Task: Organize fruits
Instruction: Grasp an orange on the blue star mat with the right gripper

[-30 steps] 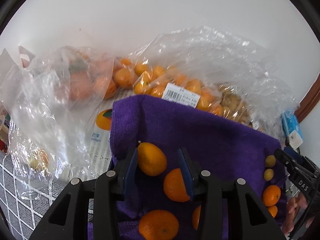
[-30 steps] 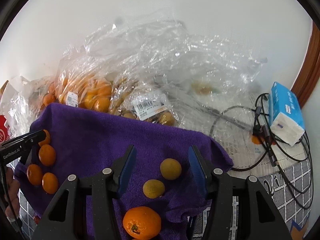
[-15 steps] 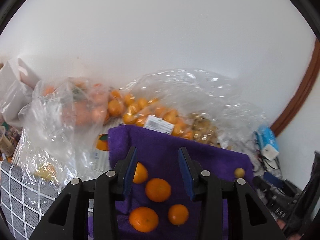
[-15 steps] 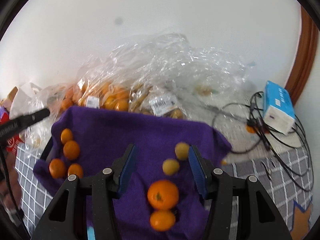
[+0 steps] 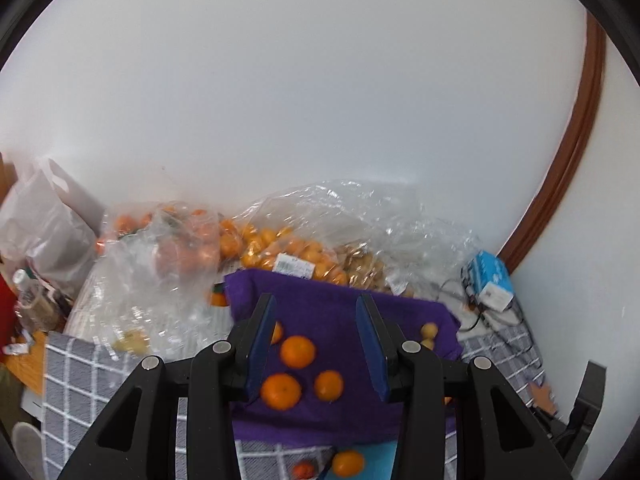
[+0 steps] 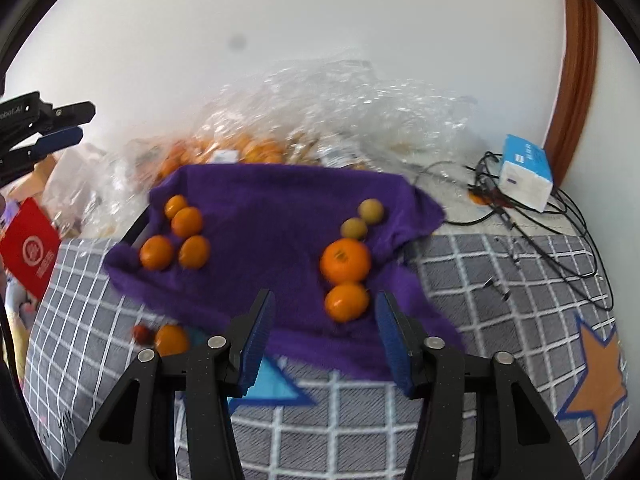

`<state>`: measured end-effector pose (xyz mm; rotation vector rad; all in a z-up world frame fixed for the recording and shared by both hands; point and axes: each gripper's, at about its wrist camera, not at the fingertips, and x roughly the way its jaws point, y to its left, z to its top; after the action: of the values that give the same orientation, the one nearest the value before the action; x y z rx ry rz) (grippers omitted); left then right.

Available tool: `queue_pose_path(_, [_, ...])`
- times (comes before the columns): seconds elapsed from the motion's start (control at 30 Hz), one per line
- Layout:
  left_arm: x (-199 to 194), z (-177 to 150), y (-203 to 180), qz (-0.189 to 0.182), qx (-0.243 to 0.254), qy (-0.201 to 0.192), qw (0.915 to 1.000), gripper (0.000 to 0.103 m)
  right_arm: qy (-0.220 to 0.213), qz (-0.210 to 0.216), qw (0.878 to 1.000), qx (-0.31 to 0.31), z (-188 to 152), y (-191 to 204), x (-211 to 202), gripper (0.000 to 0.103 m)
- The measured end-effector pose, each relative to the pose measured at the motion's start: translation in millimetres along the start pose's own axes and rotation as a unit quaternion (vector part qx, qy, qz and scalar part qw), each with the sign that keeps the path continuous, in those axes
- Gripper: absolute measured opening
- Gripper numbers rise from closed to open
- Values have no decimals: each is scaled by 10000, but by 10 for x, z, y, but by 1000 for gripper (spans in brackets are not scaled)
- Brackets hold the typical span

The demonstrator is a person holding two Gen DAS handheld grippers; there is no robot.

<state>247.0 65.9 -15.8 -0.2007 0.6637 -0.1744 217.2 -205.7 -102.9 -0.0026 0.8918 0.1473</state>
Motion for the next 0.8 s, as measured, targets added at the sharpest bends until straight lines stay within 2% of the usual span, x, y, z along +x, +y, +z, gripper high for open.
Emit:
queue_pose_path(0.07, [-105, -166, 61, 213, 97, -67, 9997, 39, 18, -43, 9999, -100, -87, 119, 15, 36])
queue_pose_path(0.23, [-140, -693, 361, 468, 26, 322, 9984, 39, 210, 321, 9991, -182, -285, 364, 123, 34])
queue_pose_path(0.33, [-76, -1019, 567, 760, -67, 606, 9952, 39, 293, 566, 9977, -240, -374, 547, 179, 39])
queue_pose_path(0.37, [-58, -1116, 634, 812, -127, 689, 9942, 39, 293, 658, 9970, -278, -396, 610, 193, 43])
queue_pose_path(0.53, [31, -1551, 983, 772, -550, 1121, 9892, 40, 365, 937, 9938, -465, -424, 924, 326, 48])
queue_pose_path(0.63, [45, -1698, 1106, 792, -606, 1179, 9880, 41, 418, 977, 9932, -475, -427, 1064, 425, 48])
queue_pose_path(0.7, [18, -1765, 1164, 794, -564, 1083, 9893, 41, 447, 983, 9928, -512, -418, 1125, 471, 48])
queue_pose_path(0.8, [-42, -1803, 1211, 747, -649, 922, 9908, 44, 506, 709, 9940, -661, -384, 1243, 599, 48])
